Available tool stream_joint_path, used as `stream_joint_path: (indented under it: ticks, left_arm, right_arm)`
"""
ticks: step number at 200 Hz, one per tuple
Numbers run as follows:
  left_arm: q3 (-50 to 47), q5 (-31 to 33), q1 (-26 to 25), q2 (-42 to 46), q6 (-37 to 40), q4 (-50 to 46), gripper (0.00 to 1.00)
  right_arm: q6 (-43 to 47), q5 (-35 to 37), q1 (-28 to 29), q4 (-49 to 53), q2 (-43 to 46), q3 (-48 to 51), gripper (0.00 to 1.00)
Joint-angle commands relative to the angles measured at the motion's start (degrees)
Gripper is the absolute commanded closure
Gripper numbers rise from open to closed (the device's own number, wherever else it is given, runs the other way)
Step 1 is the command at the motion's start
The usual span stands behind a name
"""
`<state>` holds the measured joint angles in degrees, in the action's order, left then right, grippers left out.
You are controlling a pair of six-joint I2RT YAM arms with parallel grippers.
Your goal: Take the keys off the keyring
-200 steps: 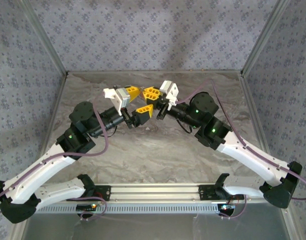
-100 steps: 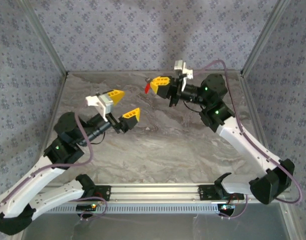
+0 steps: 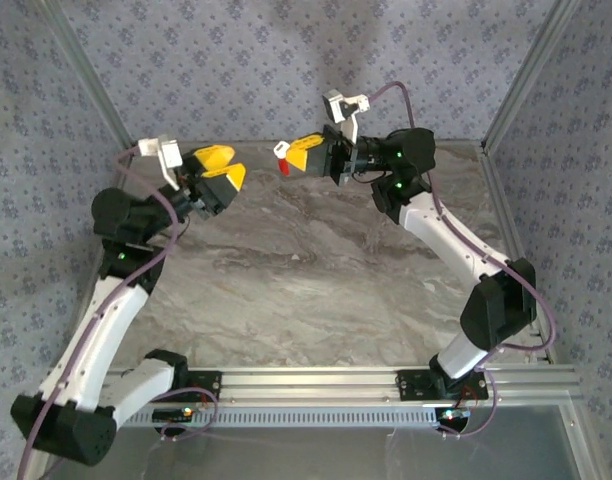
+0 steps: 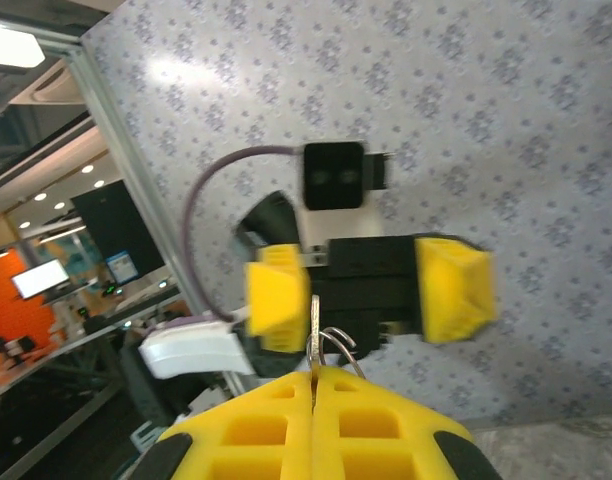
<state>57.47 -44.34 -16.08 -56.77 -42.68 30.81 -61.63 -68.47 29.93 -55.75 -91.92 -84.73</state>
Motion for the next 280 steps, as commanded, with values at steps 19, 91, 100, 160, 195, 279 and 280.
stream_joint_path:
  ticks: [19,91,100,160,195,279,280]
  left_arm:
    - [2.6,-9.7,0.3,-4.8,-16.4,20.0,0.37]
    - [4.4,-10.2,-0.7,-13.4,-36.6,43.0,0.19]
    - [4.8,-10.2,-0.9,-14.7,-39.5,46.1,0.17]
    - [6.9,-13.9,-6.9,-18.1,-43.4,49.9,0.25]
    - [6.6,-13.3,-7.8,-17.3,-43.9,49.9,0.26]
    - [4.6,-8.8,-7.3,-15.2,-45.7,50.0,0.11]
    - [4.6,-8.8,-7.3,-15.2,-45.6,50.0,0.11]
  right_arm:
    - [-4.5,-4.1,1.5,-6.0,1.1,-2.9,1.0]
    - [0.2,-6.1,4.3,0.6,0.9,-5.2,1.0]
    - [0.3,-6.1,4.5,0.6,0.8,-5.4,1.0]
    - [-0.6,-5.6,5.1,-0.2,-0.5,-7.0,1.0]
    - [-1.2,-5.5,5.1,-0.7,-0.9,-7.6,1.0]
    - [-2.9,-5.1,4.2,-3.7,0.0,-5.7,1.0]
    - [-2.9,-5.0,4.1,-3.6,0.1,-5.6,1.0]
